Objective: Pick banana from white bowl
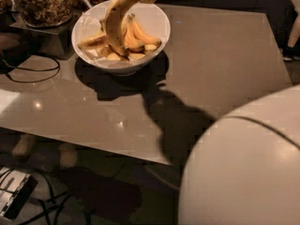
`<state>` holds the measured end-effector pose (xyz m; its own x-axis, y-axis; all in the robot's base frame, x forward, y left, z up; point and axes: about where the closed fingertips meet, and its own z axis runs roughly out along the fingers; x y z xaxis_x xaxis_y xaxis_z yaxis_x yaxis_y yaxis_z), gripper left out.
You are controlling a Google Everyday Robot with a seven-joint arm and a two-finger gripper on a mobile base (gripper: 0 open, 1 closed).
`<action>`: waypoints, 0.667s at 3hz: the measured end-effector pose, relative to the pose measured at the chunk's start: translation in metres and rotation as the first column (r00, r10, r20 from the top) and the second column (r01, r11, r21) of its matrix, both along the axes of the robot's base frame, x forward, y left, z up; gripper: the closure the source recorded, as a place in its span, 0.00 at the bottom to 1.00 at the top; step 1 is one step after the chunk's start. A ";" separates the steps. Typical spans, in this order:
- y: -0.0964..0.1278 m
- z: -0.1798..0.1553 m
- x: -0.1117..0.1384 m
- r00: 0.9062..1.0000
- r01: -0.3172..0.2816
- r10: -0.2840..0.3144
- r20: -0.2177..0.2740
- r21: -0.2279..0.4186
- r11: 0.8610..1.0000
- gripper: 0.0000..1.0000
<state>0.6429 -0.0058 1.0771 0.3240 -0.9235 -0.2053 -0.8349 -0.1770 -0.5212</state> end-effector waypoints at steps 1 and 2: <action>-0.001 0.011 -0.020 1.000 -0.004 0.004 0.001 0.070 0.998 1.00; -0.002 0.013 -0.022 1.000 -0.004 0.004 0.003 0.073 0.997 1.00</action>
Offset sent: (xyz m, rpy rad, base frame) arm -0.0178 -0.0007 0.0102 0.0626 -0.0009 0.0038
